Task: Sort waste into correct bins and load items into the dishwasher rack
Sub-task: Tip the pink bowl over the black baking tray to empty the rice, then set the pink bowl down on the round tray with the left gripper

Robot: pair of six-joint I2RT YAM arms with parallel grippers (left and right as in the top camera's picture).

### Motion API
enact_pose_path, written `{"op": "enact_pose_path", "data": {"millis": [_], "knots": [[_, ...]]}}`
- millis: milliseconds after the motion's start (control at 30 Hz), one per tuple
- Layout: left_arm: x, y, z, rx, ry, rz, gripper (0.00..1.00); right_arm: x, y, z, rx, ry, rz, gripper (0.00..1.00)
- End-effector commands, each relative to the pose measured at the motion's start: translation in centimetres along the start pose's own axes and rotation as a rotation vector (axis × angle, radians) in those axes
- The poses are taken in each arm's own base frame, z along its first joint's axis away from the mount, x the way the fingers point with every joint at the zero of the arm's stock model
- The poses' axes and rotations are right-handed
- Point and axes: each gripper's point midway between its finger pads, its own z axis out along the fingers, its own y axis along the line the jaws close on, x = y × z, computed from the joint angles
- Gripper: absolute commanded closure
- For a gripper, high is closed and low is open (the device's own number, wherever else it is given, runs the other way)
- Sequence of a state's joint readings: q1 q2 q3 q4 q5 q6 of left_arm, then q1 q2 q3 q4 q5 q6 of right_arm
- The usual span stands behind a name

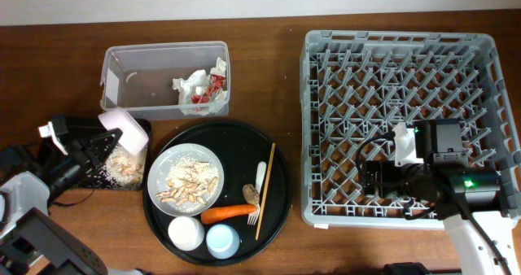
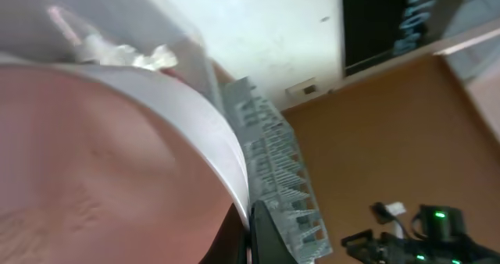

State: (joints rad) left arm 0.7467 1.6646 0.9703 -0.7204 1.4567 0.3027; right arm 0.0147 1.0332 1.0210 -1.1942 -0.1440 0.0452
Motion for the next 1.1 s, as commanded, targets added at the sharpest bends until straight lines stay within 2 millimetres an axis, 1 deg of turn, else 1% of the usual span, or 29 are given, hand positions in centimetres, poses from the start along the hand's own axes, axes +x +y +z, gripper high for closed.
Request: {"op": "enact_pose_path", "data": {"millis": [0,67,100,133,167,200,233,267,300,333,367,400,433,500,533,600,633,733,800,833,867,900,933,1033,1067], "knots": [[0.5,1.3,-0.2,-0.088,0.023,-0.020,1.00,-0.4,0.2,-0.4,-0.004,-0.016,-0.007,0.02],[0.5,1.2,-0.1,-0.078,0.020,-0.020,1.00,-0.4,0.2,-0.4,-0.004,-0.016,-0.007,0.02],[-0.4,-1.9,-0.2,0.096,-0.037,0.075,1.00,-0.4,0.2,-0.4,-0.004,-0.016,-0.007,0.01],[-0.7,-2.1,-0.3,0.108,-0.044,0.092,1.00,-0.4,0.2,-0.4,-0.004,-0.016,-0.007,0.02],[-0.5,-1.0,-0.5,0.051,-0.035,0.053,1.00,-0.4,0.2,-0.4,-0.004,-0.016,-0.007,0.02],[-0.3,0.5,-0.8,-0.036,-0.018,-0.018,1.00,-0.5,0.2,-0.4,-0.004,-0.016,-0.007,0.02],[-0.8,-0.5,-1.3,0.025,-0.054,-0.034,1.00,-0.5,0.2,-0.4,-0.004,-0.016,-0.007,0.02],[-1.5,-1.6,-1.8,0.080,-0.086,0.024,1.00,-0.4,0.2,-0.4,-0.004,-0.016,-0.007,0.02],[-1.4,-0.8,-1.9,0.034,-0.079,0.021,1.00,-0.4,0.2,-0.4,-0.004,-0.016,-0.007,0.02],[-1.3,0.2,-2.1,-0.018,-0.072,-0.045,1.00,-0.4,0.2,-0.4,-0.004,-0.016,-0.007,0.02],[-1.7,-1.7,-2.2,0.082,-0.098,-0.024,1.00,-0.4,0.2,-0.4,-0.004,-0.016,-0.007,0.02],[-1.8,-1.4,-2.2,0.061,-0.095,0.006,1.00,-0.4,0.2,-0.4,-0.004,-0.016,-0.007,0.02],[-1.8,-0.6,-2.2,0.015,-0.085,-0.019,1.00,-0.4,0.2,-0.4,-0.004,-0.016,-0.007,0.02],[-1.7,-0.4,-2.2,0.005,-0.082,-0.037,1.00,-0.4,0.2,-0.4,-0.004,-0.015,-0.007,0.02],[-1.8,-0.7,-2.2,0.021,-0.086,-0.048,1.00,-0.4,0.2,-0.4,-0.004,-0.013,-0.007,0.01],[-2.0,-1.9,-2.2,0.083,-0.096,-0.042,1.00,-0.4,0.2,-0.4,-0.004,-0.013,-0.006,0.02],[-1.7,-2.9,-1.4,0.089,-0.070,-0.012,1.00,-0.3,0.2,-0.4,-0.005,-0.012,-0.006,0.02],[0.2,-5.1,1.6,0.042,0.048,0.092,1.00,-0.3,0.2,-0.4,-0.005,-0.012,-0.006,0.02],[1.9,-6.2,3.7,-0.035,0.136,0.150,1.00,-0.3,0.2,-0.4,-0.005,-0.012,-0.006,0.01],[3.1,-6.7,5.0,-0.079,0.191,0.192,1.00,-0.3,0.2,-0.4,-0.005,-0.012,-0.006,0.02],[4.8,-7.4,6.6,-0.131,0.260,0.239,1.00,-0.4,0.2,-0.4,-0.005,-0.012,-0.006,0.02],[6.0,-7.7,7.7,-0.164,0.309,0.268,1.00,-0.4,0.2,-0.4,-0.005,-0.012,-0.006,0.02],[8.2,-8.2,9.4,-0.190,0.387,0.305,1.00,-0.4,0.2,-0.4,-0.005,-0.012,-0.006,0.02],[13.4,-8.3,12.9,-0.291,0.557,0.415,1.00,-0.3,0.2,-0.4,-0.005,-0.012,-0.006,0.02],[14.3,-8.4,13.6,-0.308,0.578,0.443,1.00,-0.3,0.2,-0.4,-0.005,-0.012,-0.006,0.02]]}}
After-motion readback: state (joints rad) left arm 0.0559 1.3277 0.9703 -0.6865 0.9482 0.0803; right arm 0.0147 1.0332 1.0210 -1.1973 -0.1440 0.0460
